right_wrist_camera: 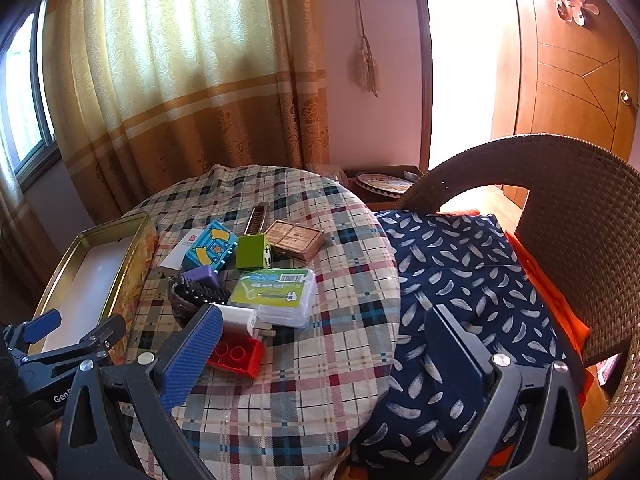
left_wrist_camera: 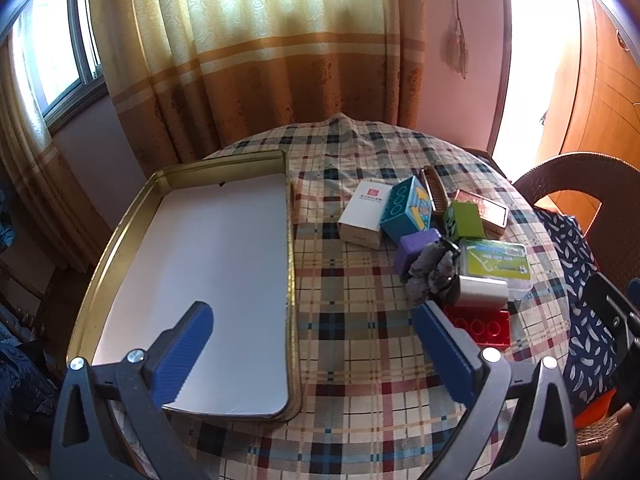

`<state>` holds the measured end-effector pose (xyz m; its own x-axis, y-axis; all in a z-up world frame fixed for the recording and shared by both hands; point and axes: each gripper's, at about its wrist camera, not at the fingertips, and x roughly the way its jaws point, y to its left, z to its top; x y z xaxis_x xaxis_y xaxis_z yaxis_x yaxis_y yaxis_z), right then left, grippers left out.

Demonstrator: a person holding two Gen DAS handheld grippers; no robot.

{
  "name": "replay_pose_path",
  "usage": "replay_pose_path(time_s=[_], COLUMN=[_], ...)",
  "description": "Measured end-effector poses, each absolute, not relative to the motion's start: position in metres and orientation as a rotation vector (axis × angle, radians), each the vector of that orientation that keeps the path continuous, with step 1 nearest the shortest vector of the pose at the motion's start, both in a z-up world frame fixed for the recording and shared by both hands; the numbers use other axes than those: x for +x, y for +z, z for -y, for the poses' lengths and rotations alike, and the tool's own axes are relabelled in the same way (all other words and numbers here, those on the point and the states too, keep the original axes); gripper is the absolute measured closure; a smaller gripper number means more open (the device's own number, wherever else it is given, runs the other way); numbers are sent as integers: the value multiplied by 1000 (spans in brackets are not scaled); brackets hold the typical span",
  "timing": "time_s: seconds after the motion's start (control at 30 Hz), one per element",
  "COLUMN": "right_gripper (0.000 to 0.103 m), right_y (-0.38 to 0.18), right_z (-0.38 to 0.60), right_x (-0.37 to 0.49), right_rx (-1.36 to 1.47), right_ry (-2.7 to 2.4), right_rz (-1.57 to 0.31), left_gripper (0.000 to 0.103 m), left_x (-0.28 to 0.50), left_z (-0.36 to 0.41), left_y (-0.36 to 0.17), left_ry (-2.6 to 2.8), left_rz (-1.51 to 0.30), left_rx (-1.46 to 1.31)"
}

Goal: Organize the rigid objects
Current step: 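Grasp the black bristle brush with the left tool while the right tool moves toward the red brick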

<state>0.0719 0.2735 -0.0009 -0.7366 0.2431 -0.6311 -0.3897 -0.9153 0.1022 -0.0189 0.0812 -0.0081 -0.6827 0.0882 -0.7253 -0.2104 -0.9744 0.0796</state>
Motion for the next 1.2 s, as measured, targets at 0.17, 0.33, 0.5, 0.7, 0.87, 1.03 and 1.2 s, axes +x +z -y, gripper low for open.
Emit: replay_pose_path(time_s=[0.17, 0.33, 0.5, 0.7, 0.87, 1.03, 1.2], right_gripper=[1, 3, 22, 22, 22, 22, 22], right_y=[-1, -4, -11, -18, -22, -29, -34], right_z=[-285, -292, -301, -314, -316, -319, -319], right_x=[74, 76, 77, 78, 77, 72, 69], right_rx=[-899, -896, -916, -930, -949, -979, -1003], right_ry=[2622, 2620, 2607, 2585, 2583, 2580, 2578], right_rz=[-337, -342, -356, -412, -402, -404, -400], left_gripper=[1, 7, 9, 24, 40, 47, 50], left_x=[-18, -16, -16, -45, -69, -76, -85], left_z=[-92, -105, -128, -150, -156, -168, -167], left_y=[-6, -6, -10, -19, -39, -53, -61], left_ry=[2701, 2620, 2542, 2497, 2439, 2436, 2398], left_rz=[-246, -235, -260, -231, -104, -150, -87], left_rx=[-1138, -1114, -1118, -1199, -1328, -1381, -1419])
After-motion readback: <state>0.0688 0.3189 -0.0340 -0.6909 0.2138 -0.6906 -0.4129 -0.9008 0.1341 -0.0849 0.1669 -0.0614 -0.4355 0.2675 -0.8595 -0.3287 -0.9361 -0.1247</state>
